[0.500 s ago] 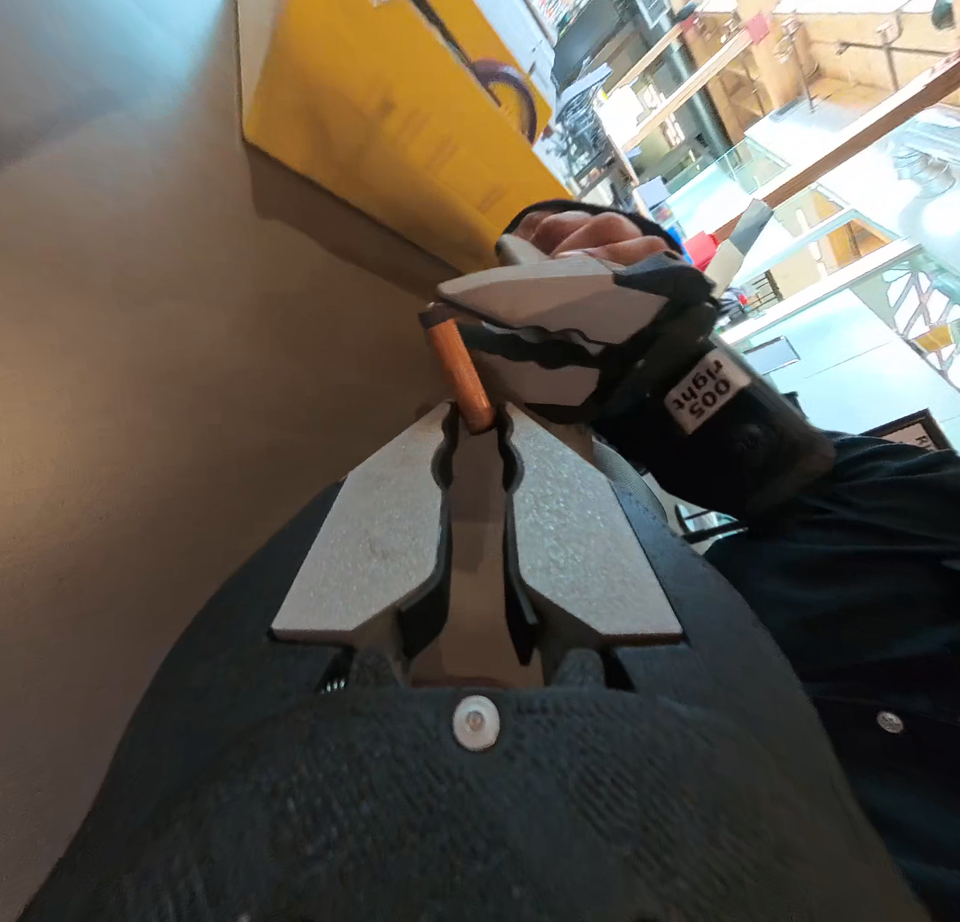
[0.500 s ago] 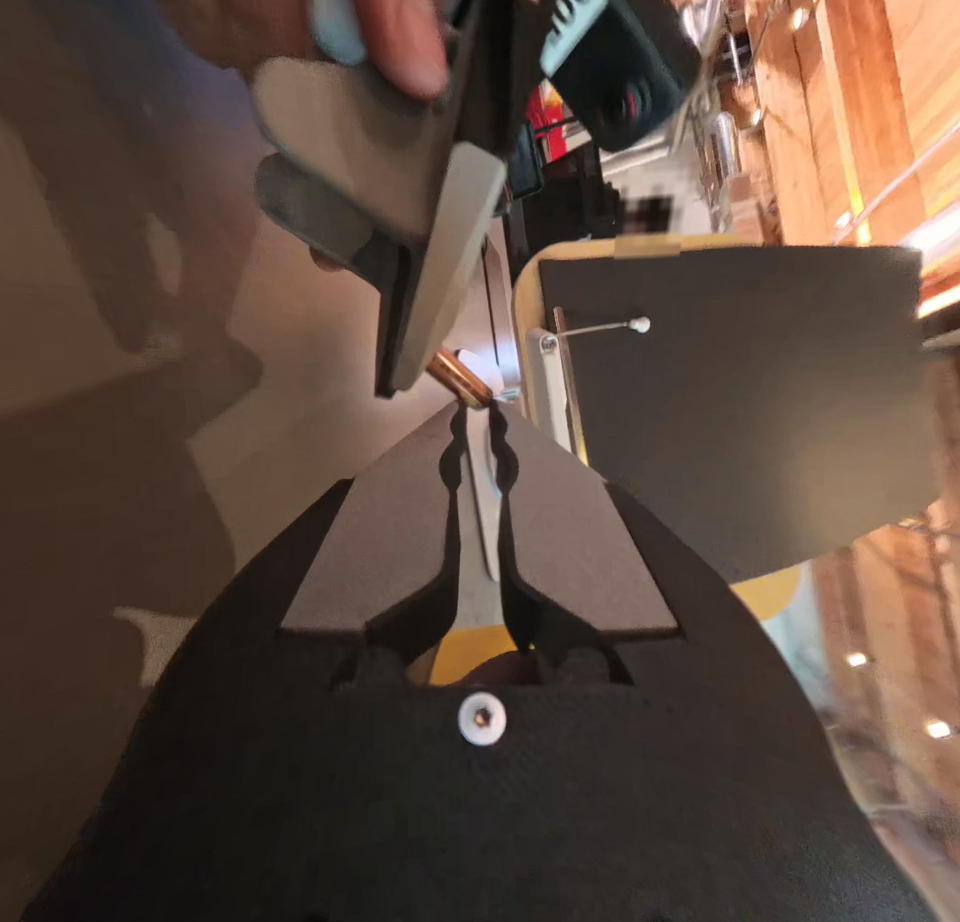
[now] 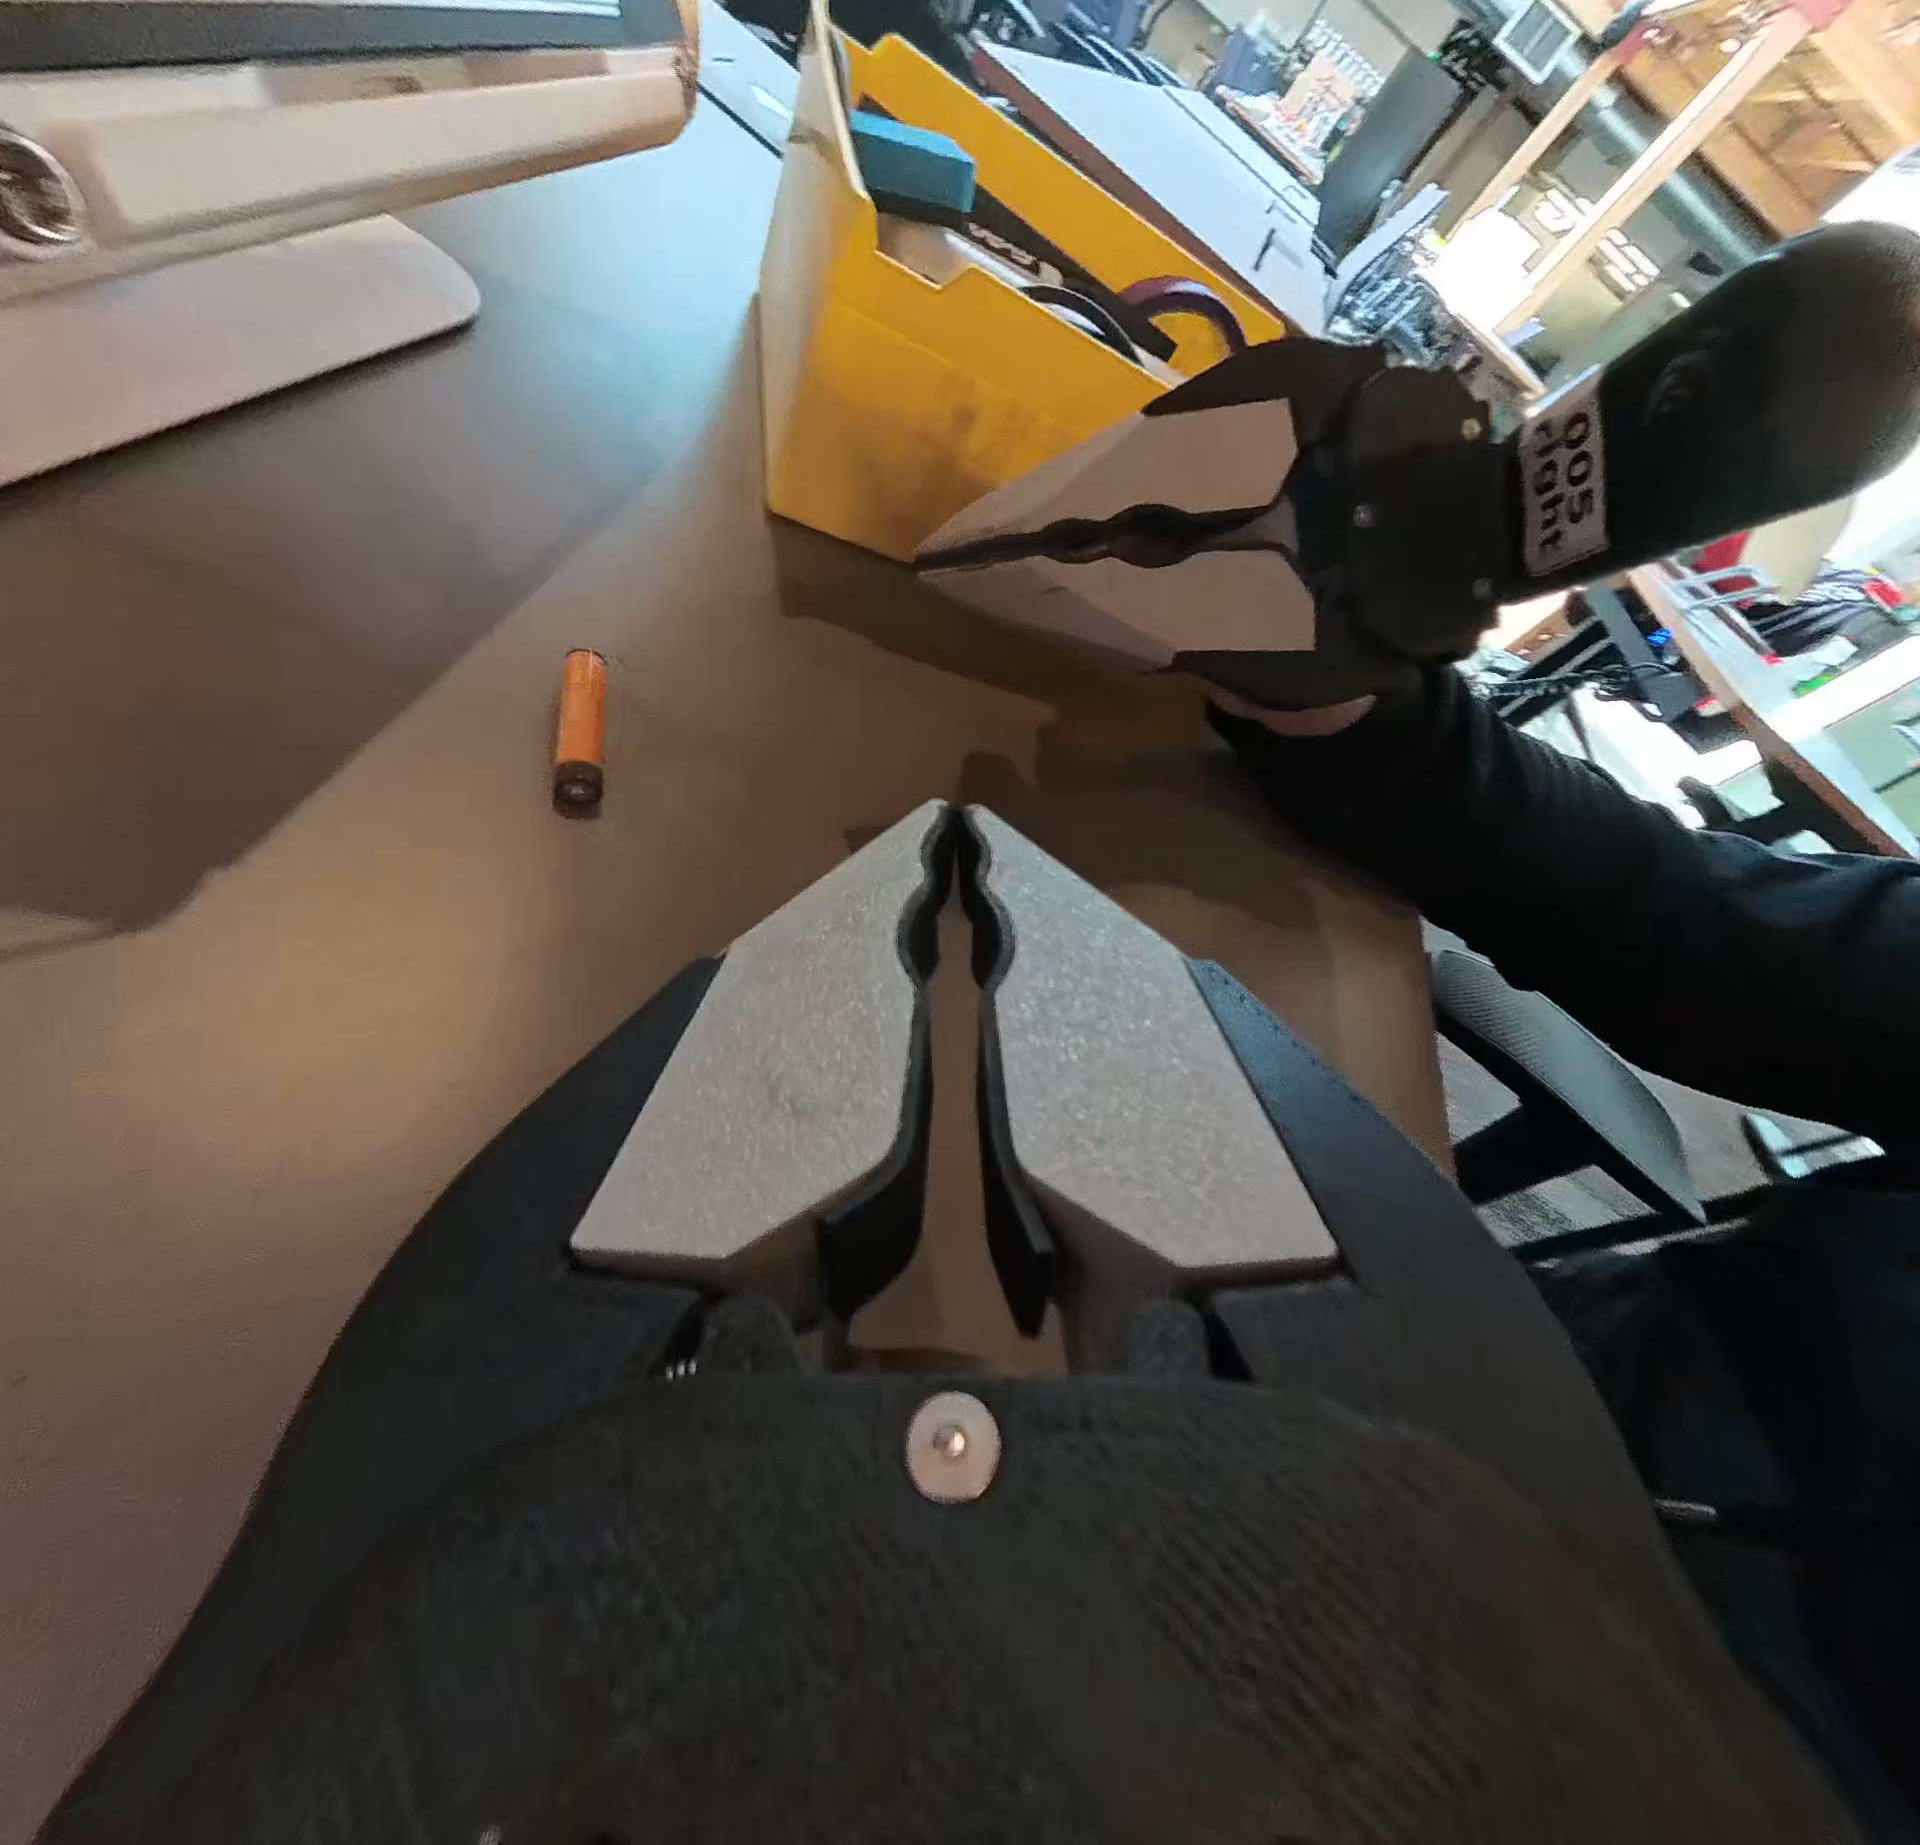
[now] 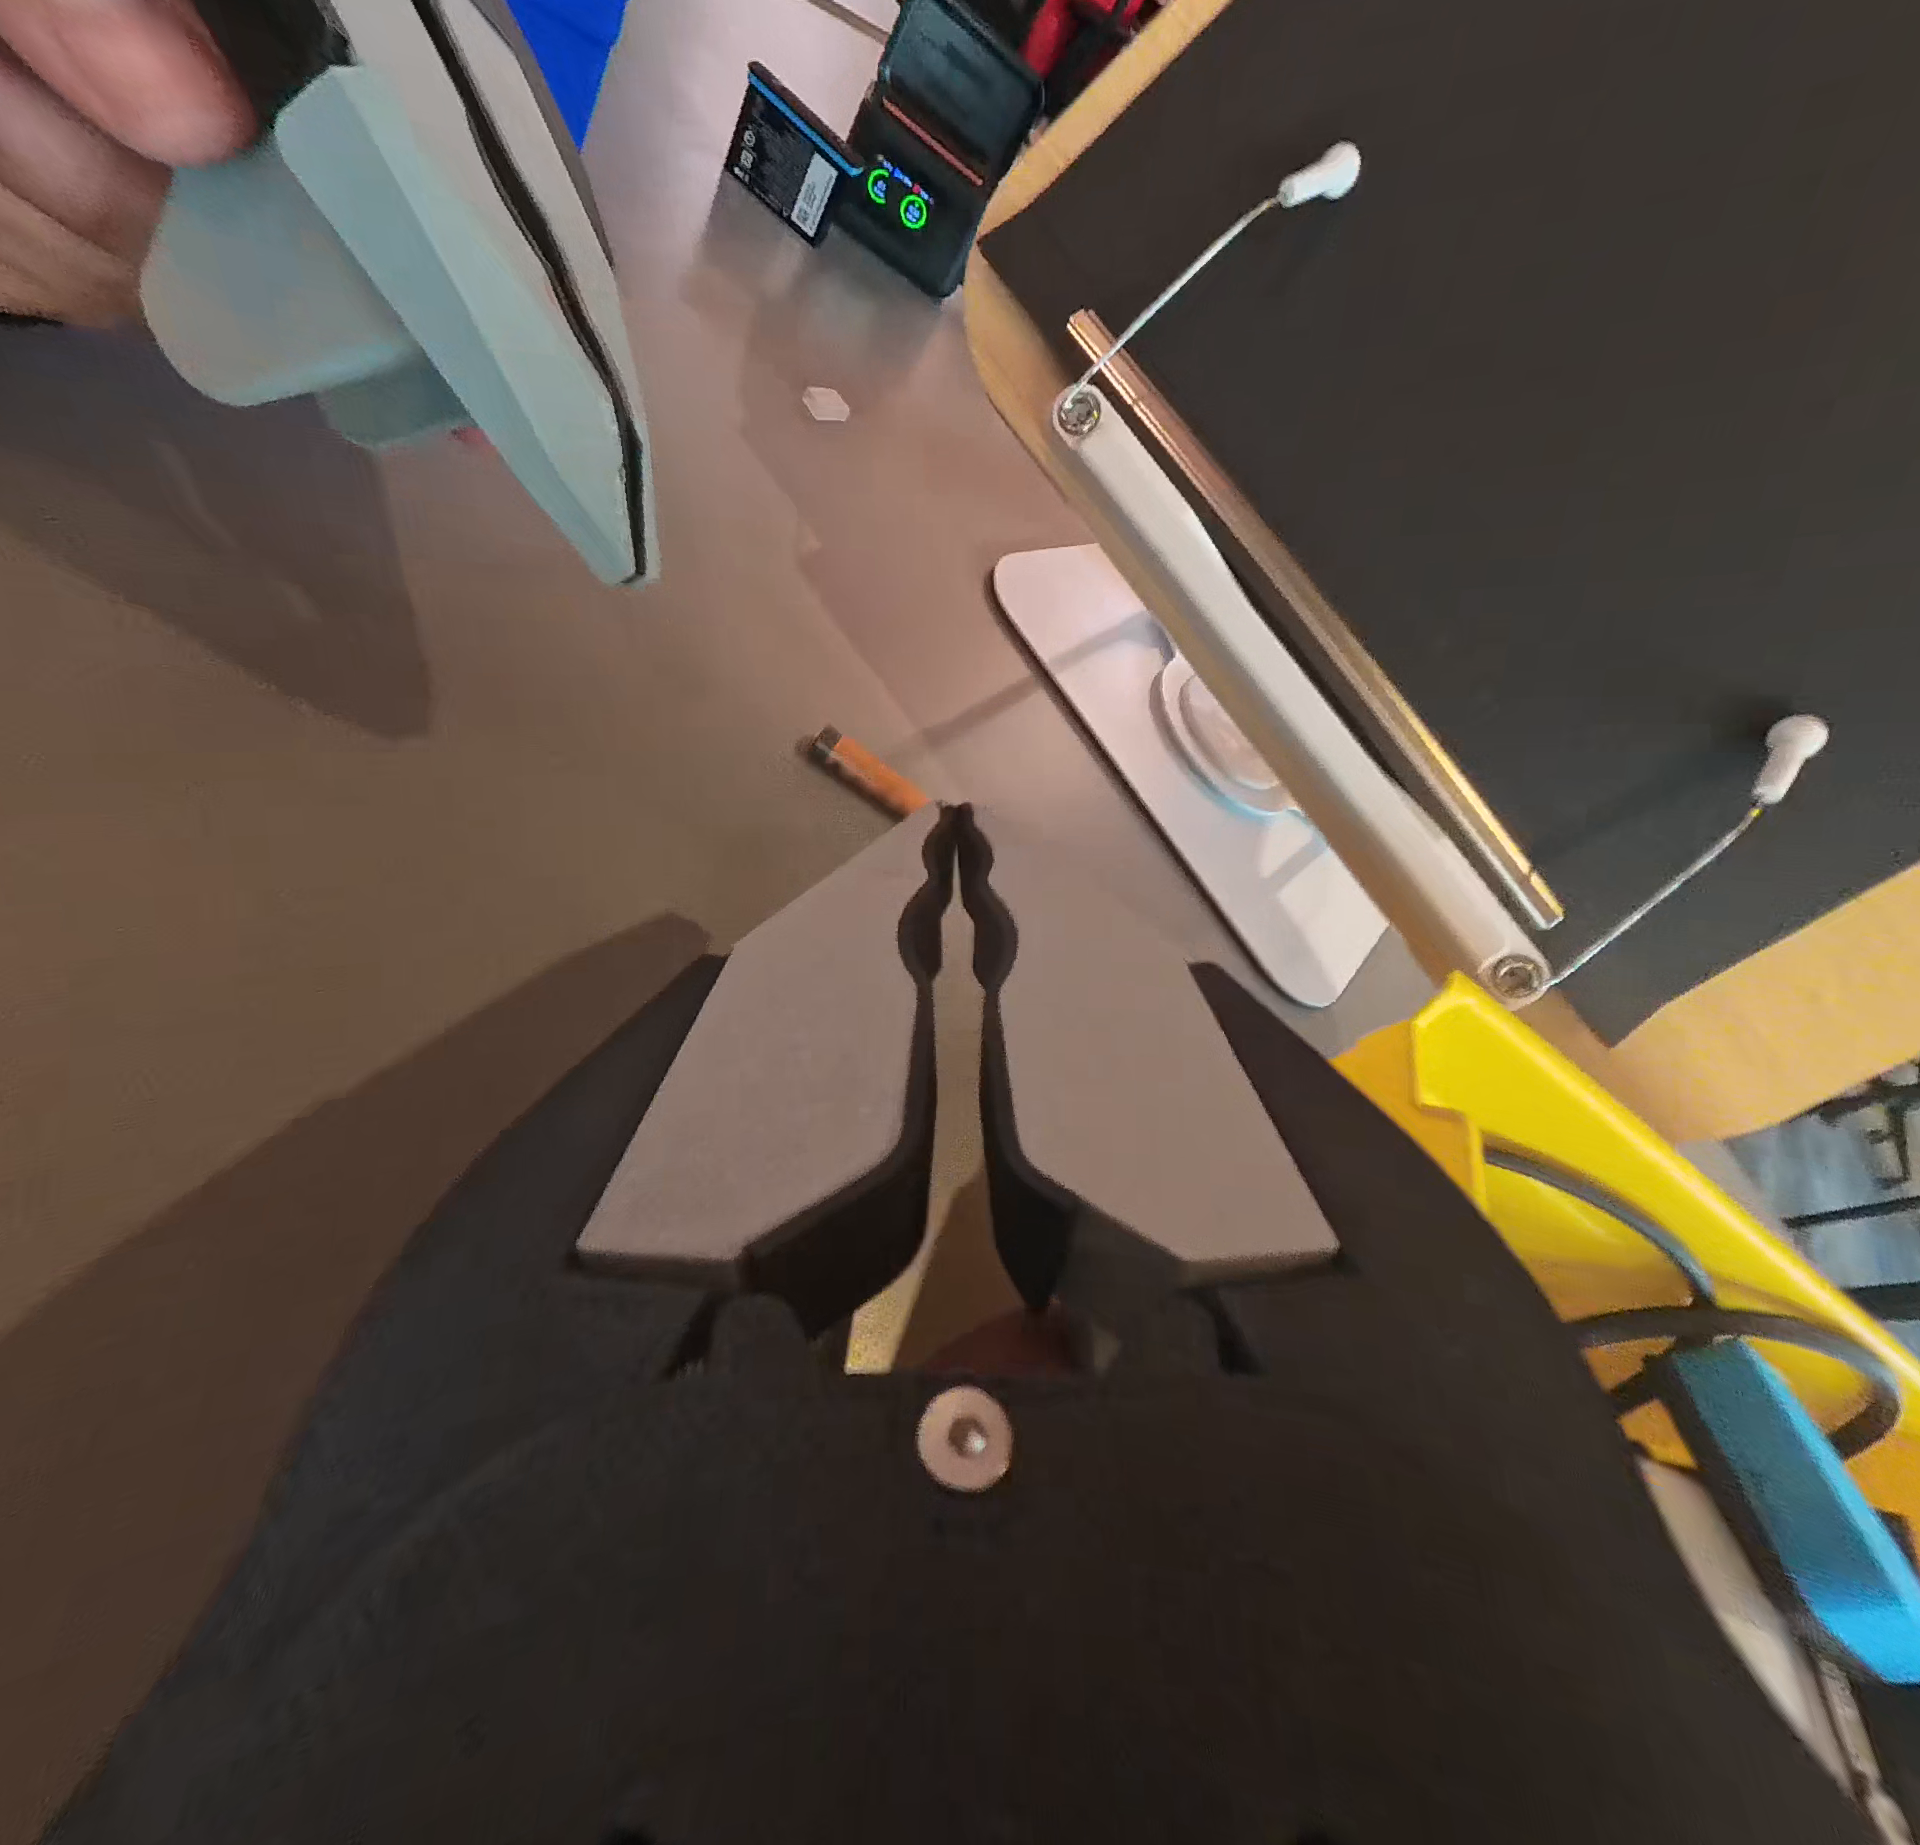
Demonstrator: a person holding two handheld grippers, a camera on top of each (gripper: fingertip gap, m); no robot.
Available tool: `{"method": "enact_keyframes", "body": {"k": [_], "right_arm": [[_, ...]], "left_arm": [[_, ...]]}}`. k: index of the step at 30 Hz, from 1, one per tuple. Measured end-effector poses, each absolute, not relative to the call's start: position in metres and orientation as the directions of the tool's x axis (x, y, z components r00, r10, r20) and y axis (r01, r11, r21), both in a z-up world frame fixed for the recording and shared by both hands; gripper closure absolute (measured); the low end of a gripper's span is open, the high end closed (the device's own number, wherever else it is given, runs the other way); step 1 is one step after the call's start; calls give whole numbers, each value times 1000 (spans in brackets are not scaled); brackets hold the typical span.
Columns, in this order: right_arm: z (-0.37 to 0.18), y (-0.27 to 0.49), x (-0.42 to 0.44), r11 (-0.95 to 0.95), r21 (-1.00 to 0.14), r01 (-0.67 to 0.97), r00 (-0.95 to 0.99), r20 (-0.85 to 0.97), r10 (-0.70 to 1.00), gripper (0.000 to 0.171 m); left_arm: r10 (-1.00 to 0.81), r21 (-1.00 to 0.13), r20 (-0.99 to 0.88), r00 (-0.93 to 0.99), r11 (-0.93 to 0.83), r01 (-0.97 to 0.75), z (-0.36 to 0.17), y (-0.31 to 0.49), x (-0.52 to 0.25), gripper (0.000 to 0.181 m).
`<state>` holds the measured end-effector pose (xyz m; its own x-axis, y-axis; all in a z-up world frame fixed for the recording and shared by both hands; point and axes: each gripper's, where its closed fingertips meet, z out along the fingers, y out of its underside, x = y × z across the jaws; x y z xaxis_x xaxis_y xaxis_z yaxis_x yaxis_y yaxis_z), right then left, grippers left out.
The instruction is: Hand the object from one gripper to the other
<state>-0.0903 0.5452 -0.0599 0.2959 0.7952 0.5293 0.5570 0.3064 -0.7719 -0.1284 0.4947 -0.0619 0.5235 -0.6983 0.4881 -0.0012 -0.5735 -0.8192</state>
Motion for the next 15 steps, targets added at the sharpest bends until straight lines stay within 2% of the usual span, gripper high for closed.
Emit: {"method": "enact_keyframes", "body": {"k": [2,5,6,9,11,14,15], "right_arm": [[-67,544,-93,257,-792,554,293,475,830,169],[-78,546,-109,147,-844,516,285,331,900,149],[-81,551,-120,134,-850,510,272,306,912,147],[-93,574,-154,173,-800,575,187,334,924,125],[-94,599,-172,243,-764,598,187,427,885,122],[-116,613,-199,214,-723,657,121,381,916,118],[-121,620,-205,189,-706,683,132,373,918,128]], "left_arm": [[-686,-828,468,556,-561,5,-62,500,-133,181],[-637,-847,412,651,-532,15,-66,515,-146,181],[-613,-857,377,694,-516,9,-67,521,-152,181],[-547,-901,253,798,-434,-11,-59,533,-174,181],[-526,-922,210,824,-387,-12,-49,534,-187,181],[-517,-920,260,815,-390,46,-41,534,-195,181],[-524,-915,287,802,-399,67,-40,534,-194,181]]}}
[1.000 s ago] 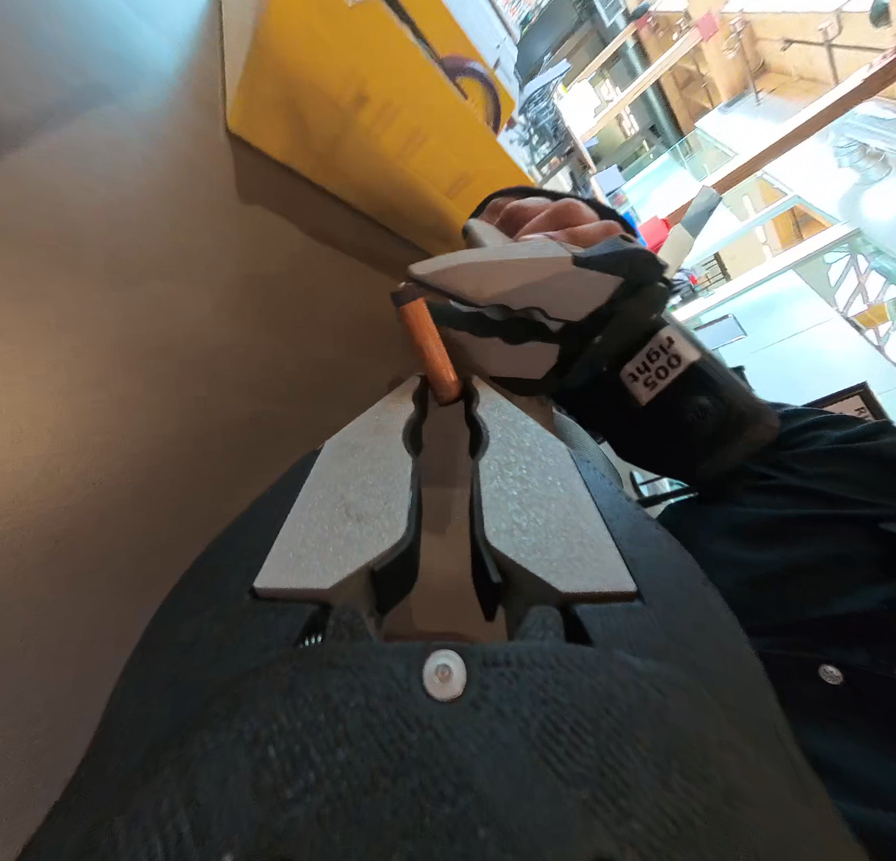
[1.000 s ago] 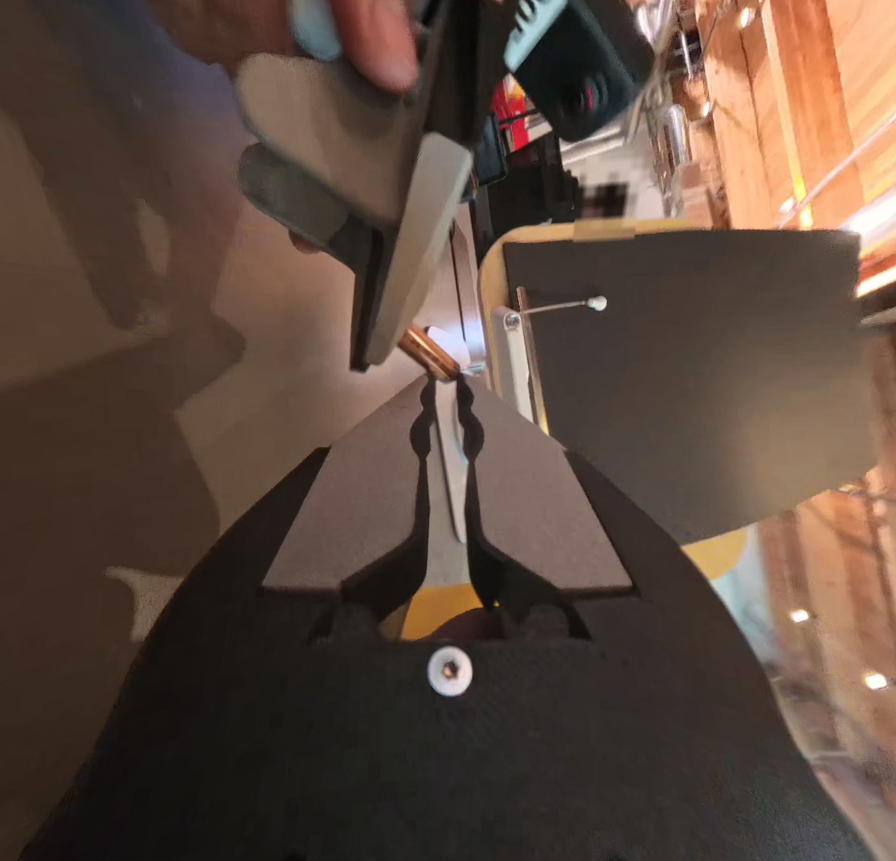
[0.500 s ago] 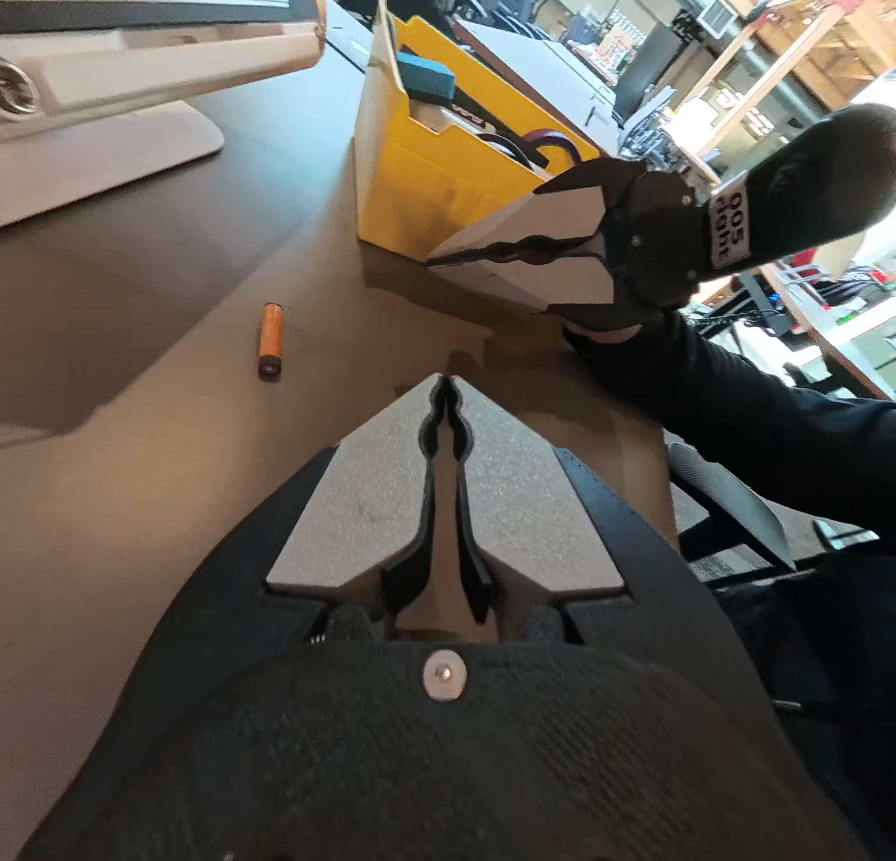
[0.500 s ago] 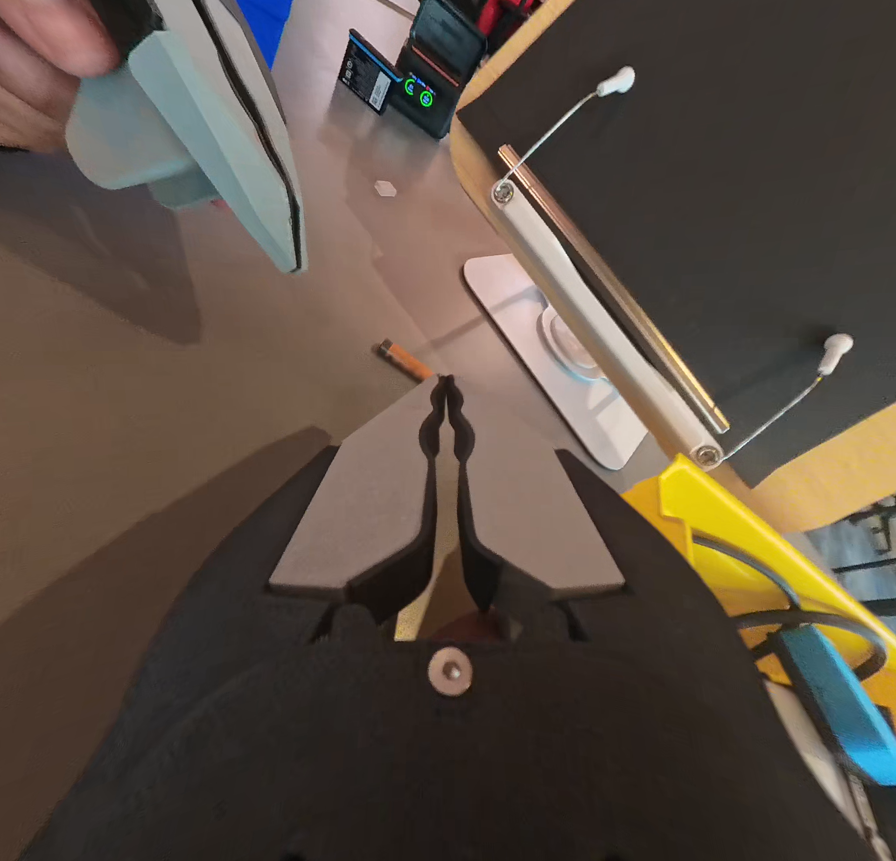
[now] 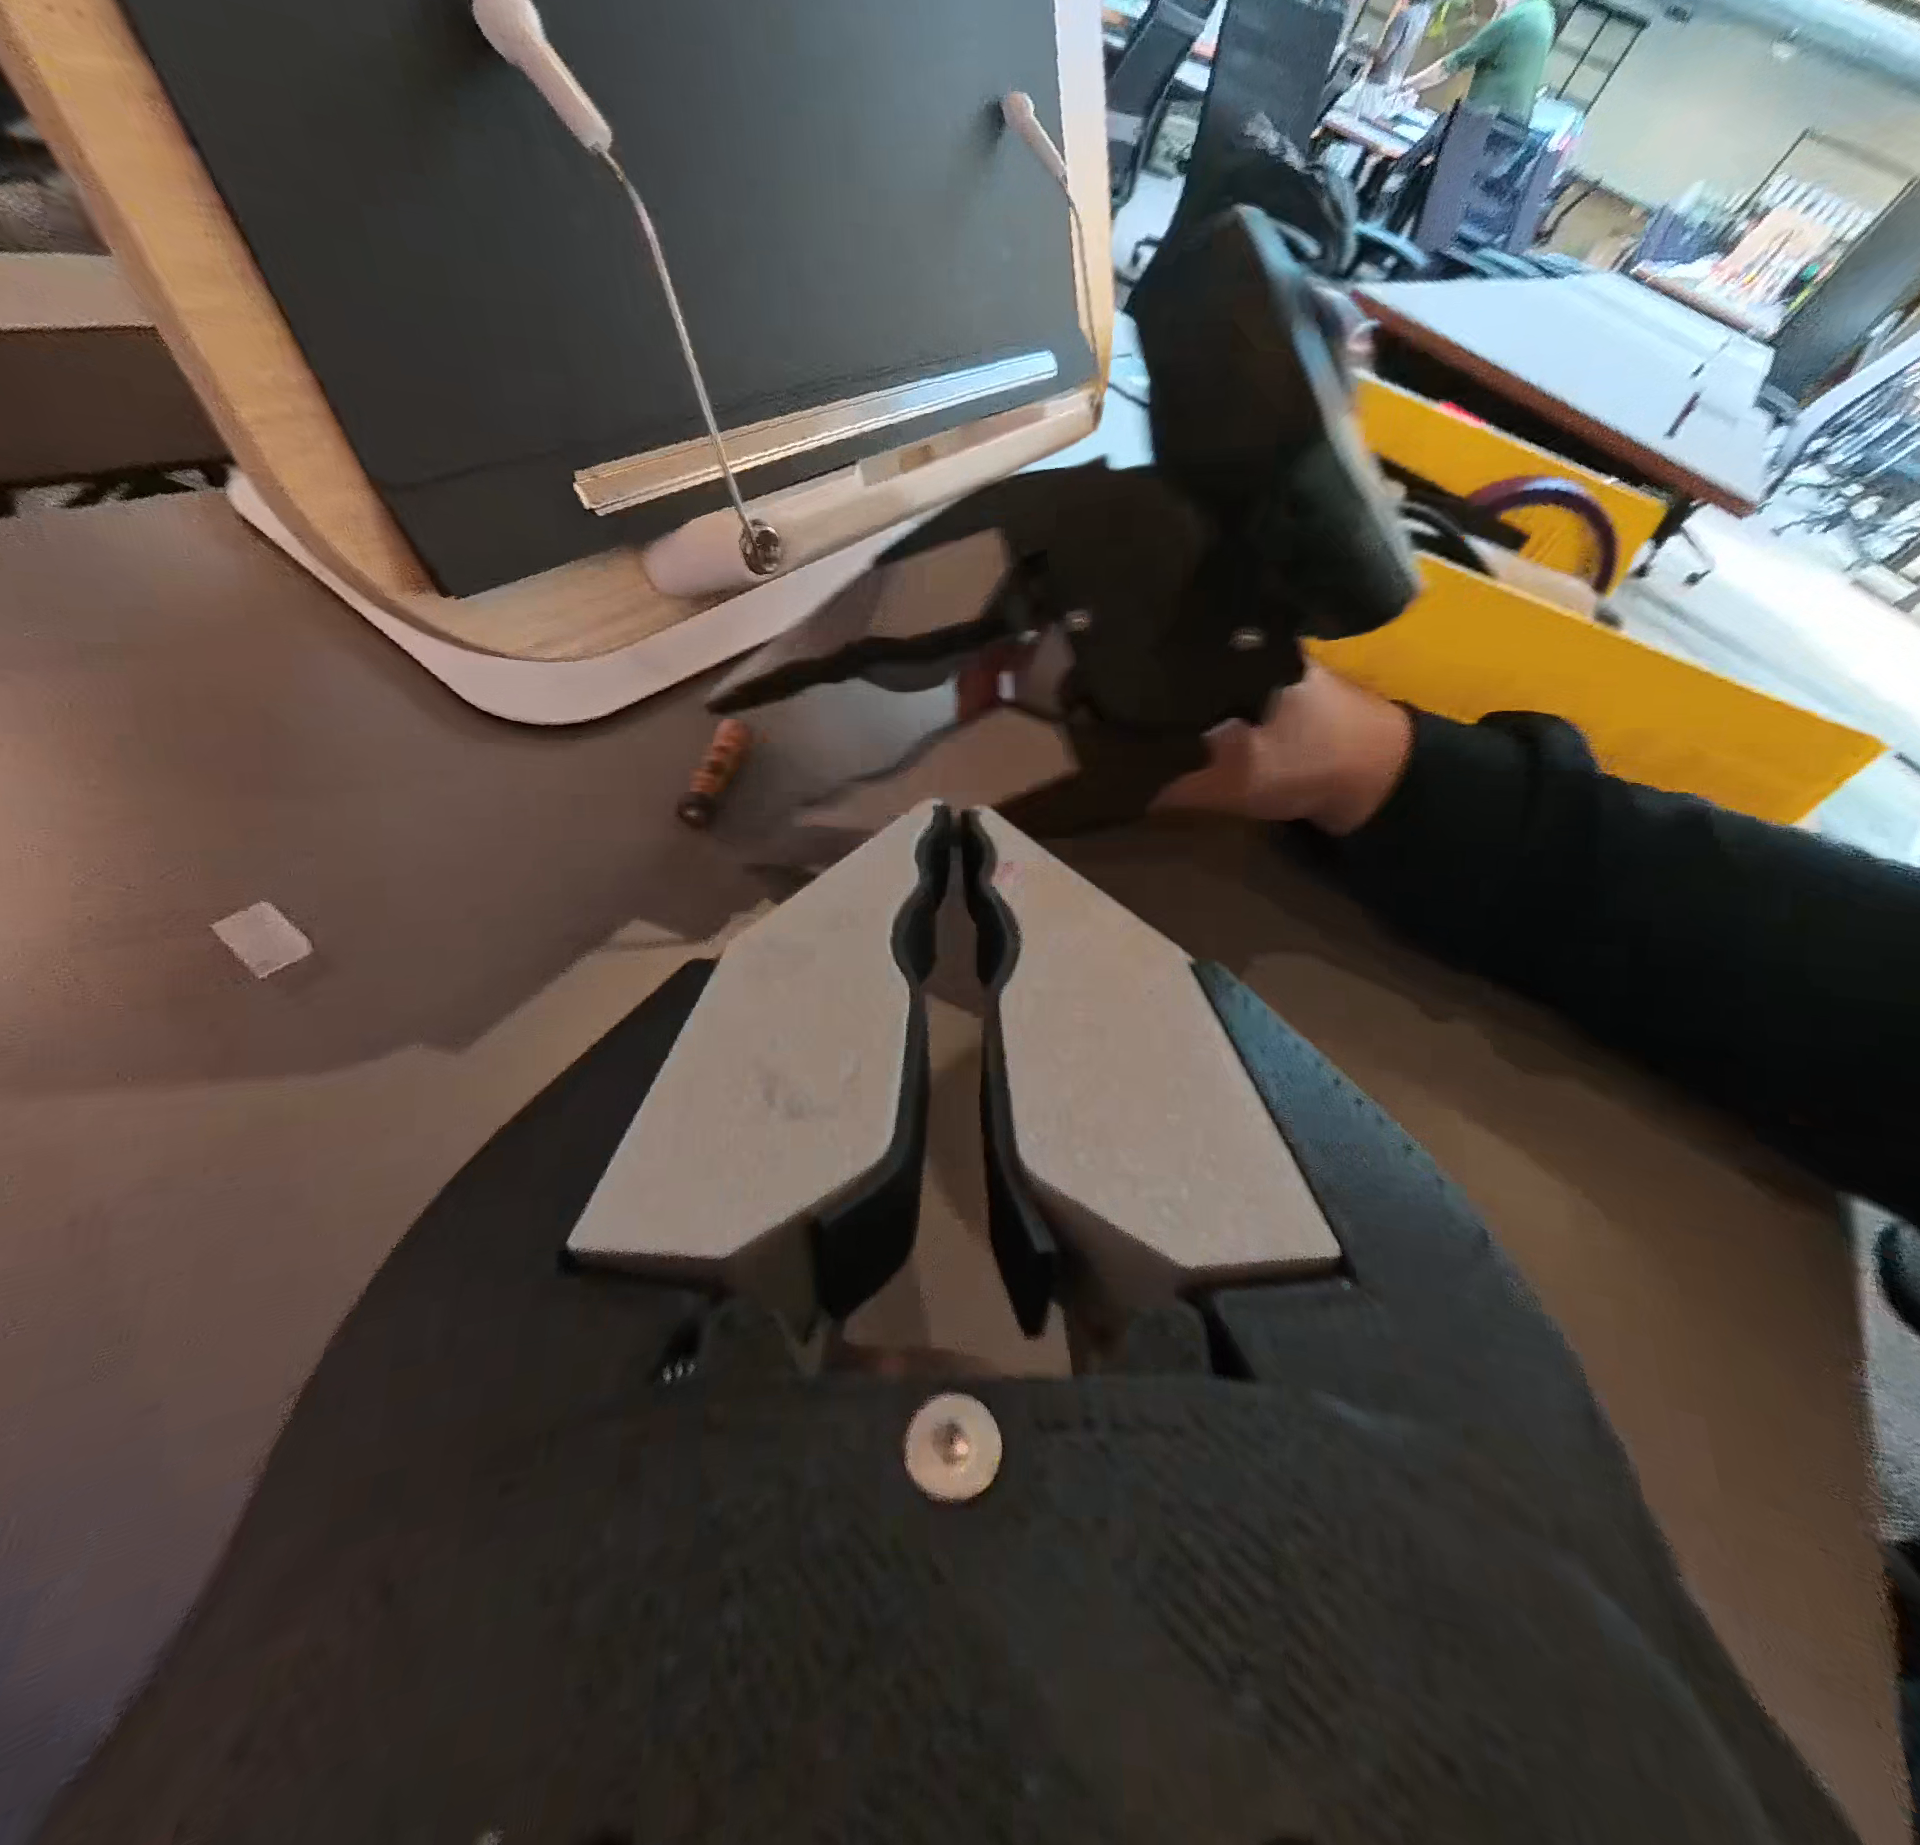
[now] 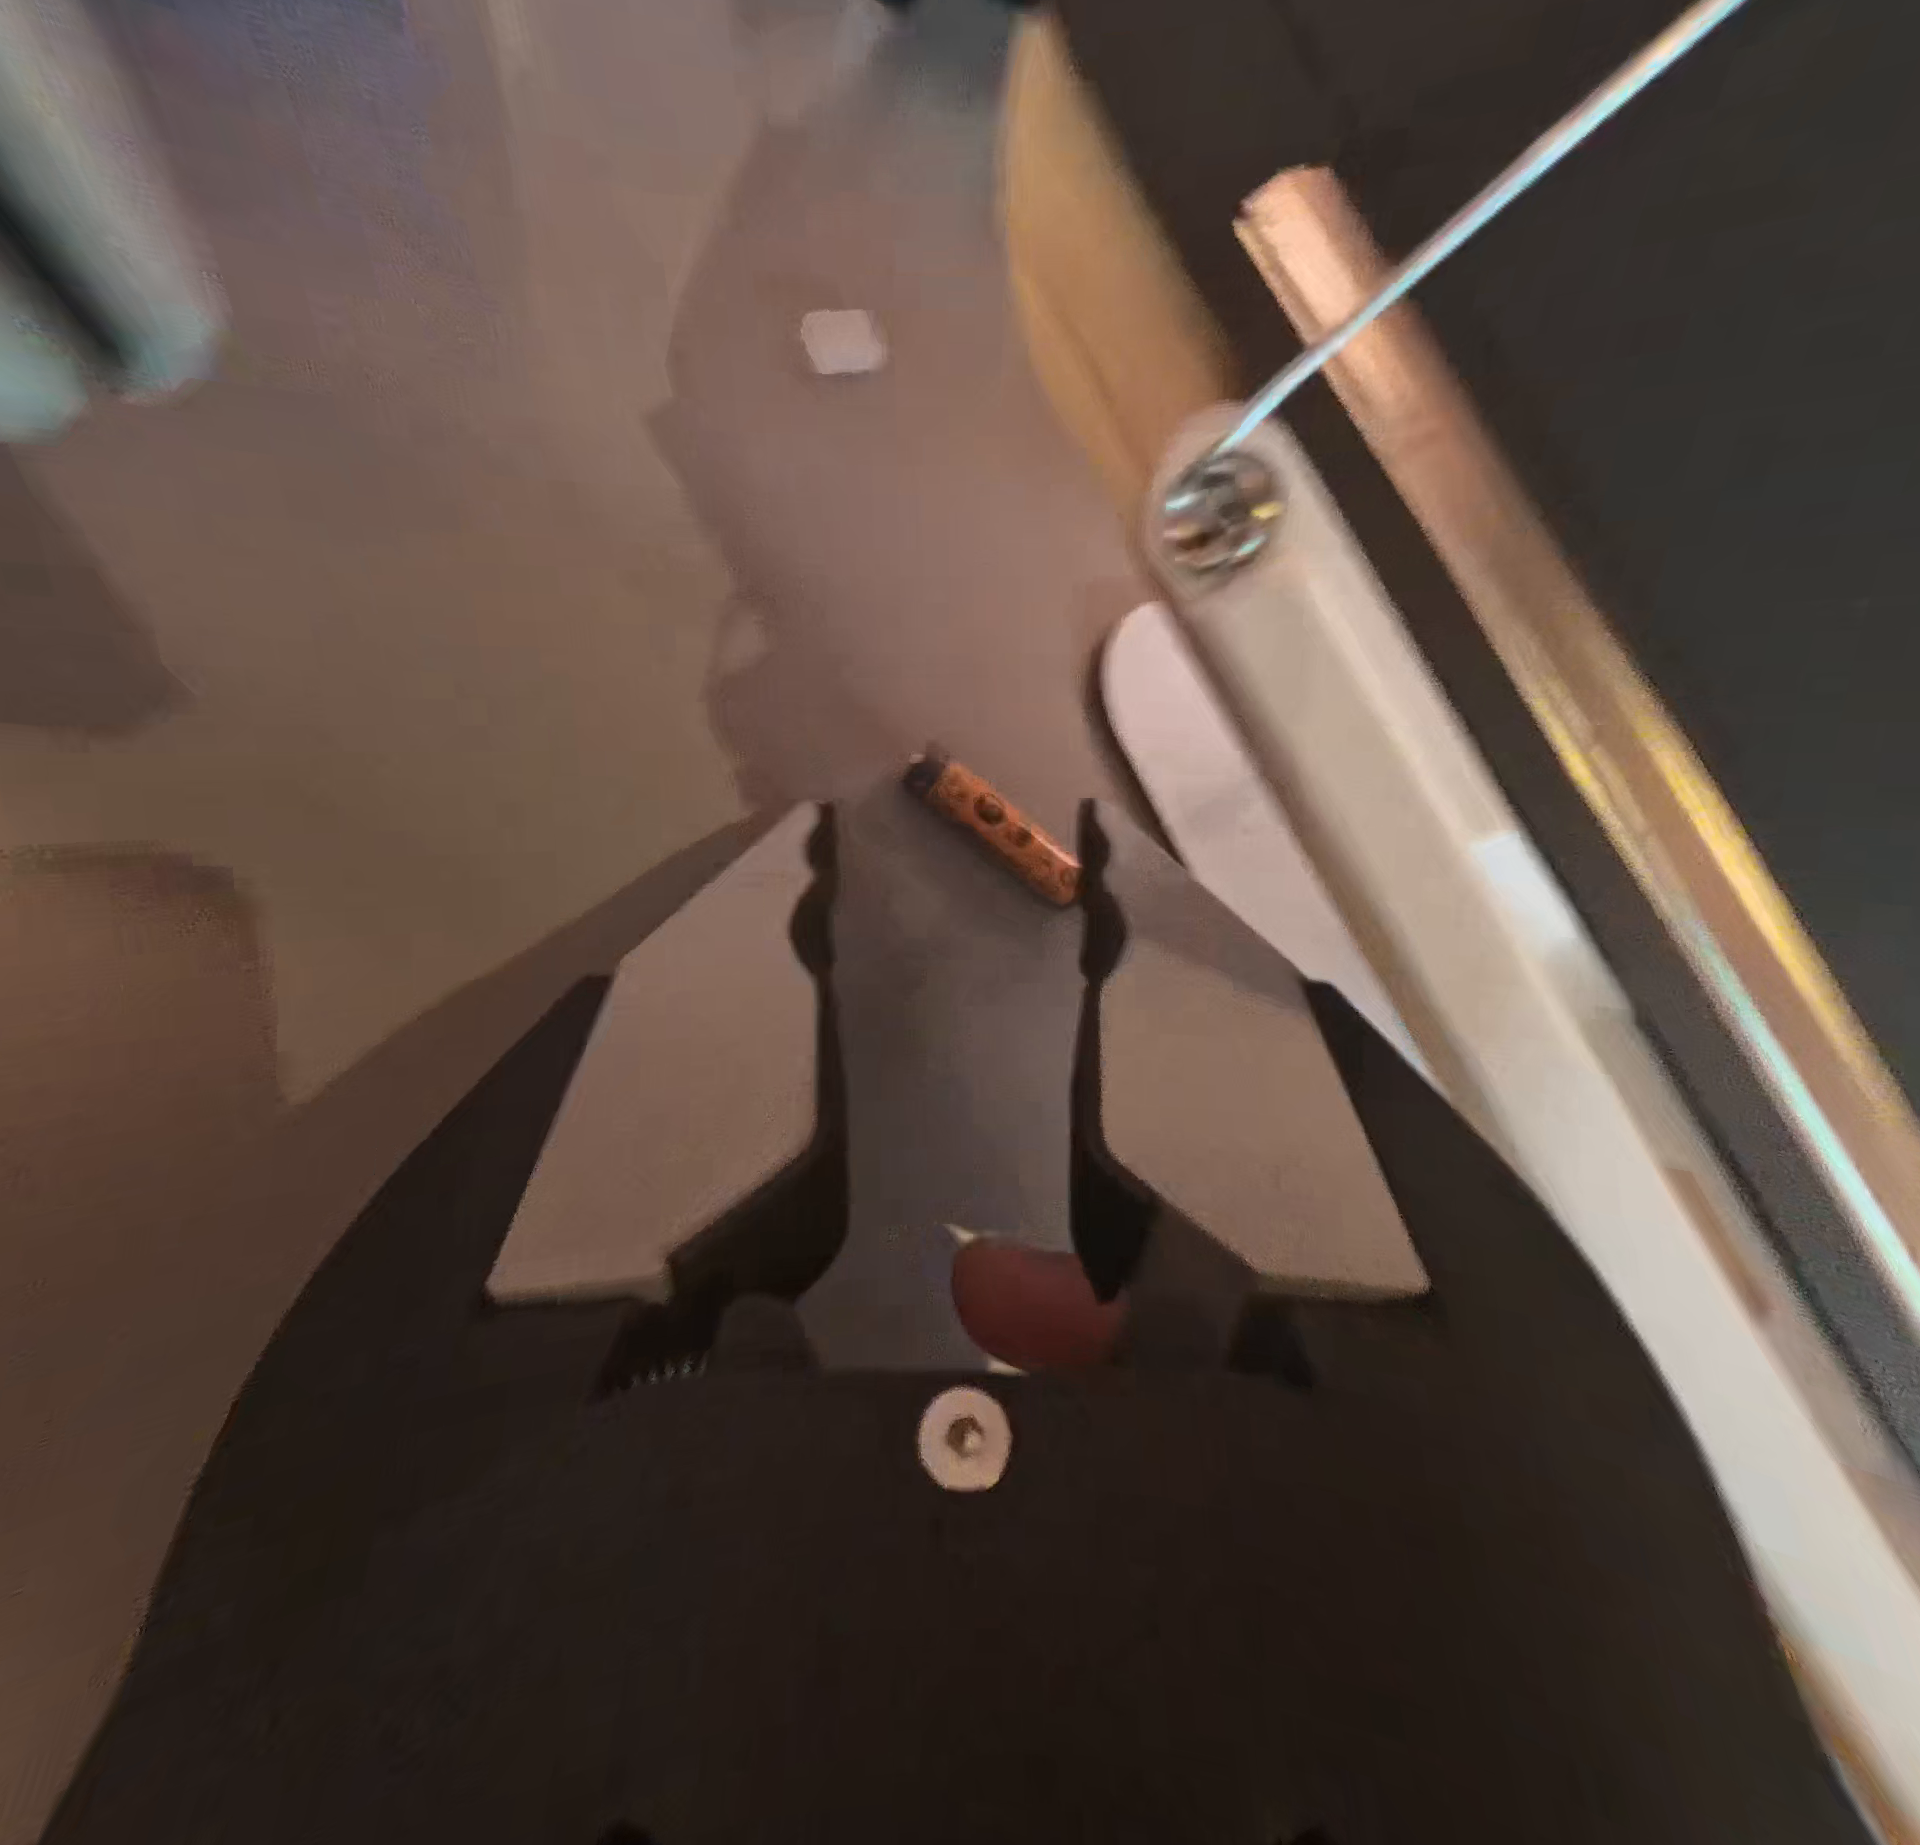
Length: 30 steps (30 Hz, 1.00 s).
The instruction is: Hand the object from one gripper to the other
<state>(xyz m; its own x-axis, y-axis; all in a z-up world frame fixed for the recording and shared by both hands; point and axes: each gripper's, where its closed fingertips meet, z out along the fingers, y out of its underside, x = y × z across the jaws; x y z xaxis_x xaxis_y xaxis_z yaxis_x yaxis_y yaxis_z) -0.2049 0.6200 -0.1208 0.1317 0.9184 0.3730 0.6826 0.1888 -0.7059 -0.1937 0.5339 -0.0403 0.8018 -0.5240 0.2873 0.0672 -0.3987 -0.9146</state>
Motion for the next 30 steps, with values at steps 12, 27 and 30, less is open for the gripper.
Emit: {"method": "enact_keyframes", "body": {"k": [12,27,30], "right_arm": [[-127,572,-207,282,-662,695,-17,377,926,165],[-129,527,-176,119,-711,693,25,189,982,165],[-122,526,-170,93,-733,674,50,170,984,165]], "left_arm": [[-558,-922,260,788,-387,30,-36,528,-184,178],[-566,-933,176,806,-358,-48,-37,527,-186,169],[-569,-933,74,819,-330,-145,-42,527,-189,160]]}}
